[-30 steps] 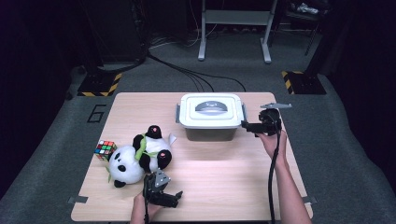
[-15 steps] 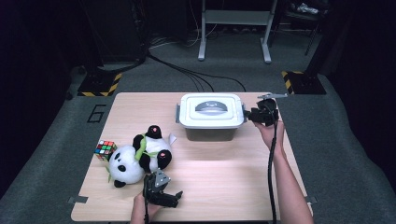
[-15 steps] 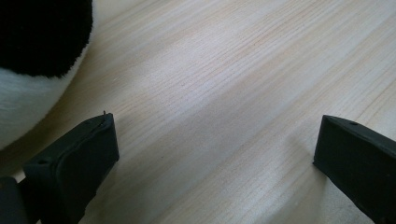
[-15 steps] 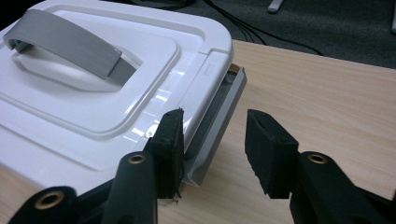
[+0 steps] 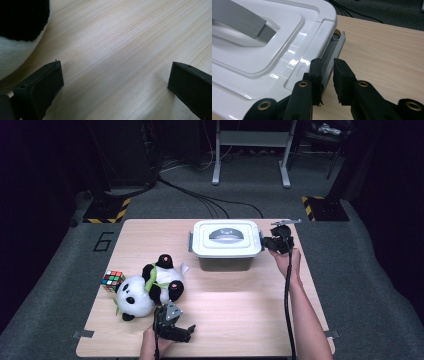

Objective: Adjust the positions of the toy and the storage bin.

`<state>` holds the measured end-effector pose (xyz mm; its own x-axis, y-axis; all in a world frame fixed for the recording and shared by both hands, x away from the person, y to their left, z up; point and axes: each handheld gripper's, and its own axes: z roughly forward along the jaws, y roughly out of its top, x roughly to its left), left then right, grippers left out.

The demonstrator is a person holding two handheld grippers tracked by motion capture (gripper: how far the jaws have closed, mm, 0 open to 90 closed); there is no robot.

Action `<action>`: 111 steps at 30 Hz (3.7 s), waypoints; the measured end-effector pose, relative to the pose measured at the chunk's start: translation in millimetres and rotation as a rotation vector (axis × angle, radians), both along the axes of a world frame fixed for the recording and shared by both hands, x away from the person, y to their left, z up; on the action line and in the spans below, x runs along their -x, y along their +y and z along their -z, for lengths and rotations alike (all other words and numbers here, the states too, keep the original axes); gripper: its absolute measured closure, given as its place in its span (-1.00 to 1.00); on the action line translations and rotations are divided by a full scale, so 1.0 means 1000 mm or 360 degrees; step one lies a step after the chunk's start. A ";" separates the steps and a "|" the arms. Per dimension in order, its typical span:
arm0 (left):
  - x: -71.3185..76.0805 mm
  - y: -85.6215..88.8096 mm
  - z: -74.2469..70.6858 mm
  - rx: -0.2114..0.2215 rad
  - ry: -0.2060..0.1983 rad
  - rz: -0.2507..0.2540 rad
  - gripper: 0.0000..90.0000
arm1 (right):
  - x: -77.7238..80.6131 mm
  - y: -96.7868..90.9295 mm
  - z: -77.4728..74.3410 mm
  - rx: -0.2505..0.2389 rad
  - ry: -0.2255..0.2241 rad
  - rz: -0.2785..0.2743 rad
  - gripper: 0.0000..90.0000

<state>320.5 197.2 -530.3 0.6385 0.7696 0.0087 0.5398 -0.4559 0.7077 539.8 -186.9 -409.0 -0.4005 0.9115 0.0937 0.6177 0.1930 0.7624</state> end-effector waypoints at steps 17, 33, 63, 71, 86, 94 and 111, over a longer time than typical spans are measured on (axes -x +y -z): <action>0.000 0.000 0.000 0.0001 0.0001 -0.0001 -1.00 | 0.010 0.002 -0.007 -0.0005 0.0088 0.0088 0.82; 0.000 0.000 0.000 0.0000 -0.0001 -0.0001 -1.00 | 0.040 0.005 -0.011 0.0003 0.0136 0.0140 0.79; 0.000 0.000 0.000 -0.0002 -0.0001 0.0003 -1.00 | -0.009 0.000 -0.002 0.0012 0.0045 0.0109 0.77; 0.000 0.000 0.000 0.0004 0.0003 -0.0001 -1.00 | -0.003 0.005 -0.006 0.0072 0.0101 0.0172 0.80; 0.000 0.000 0.000 0.0002 0.0001 -0.0002 -1.00 | 0.033 0.000 -0.009 0.0054 0.0146 0.0129 0.80; 0.000 0.000 0.000 0.0002 0.0001 -0.0001 -1.00 | 0.051 -0.001 -0.008 0.0040 0.0152 0.0107 0.79; 0.000 0.000 0.000 0.0000 -0.0001 0.0000 -1.00 | 0.066 0.010 -0.029 0.0068 -0.0012 -0.0116 -0.61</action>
<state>320.5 197.2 -530.3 0.6387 0.7694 0.0091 0.5394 -0.4562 0.7078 474.2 -177.0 -380.4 -0.4664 0.8830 0.0524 0.5953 0.2694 0.7570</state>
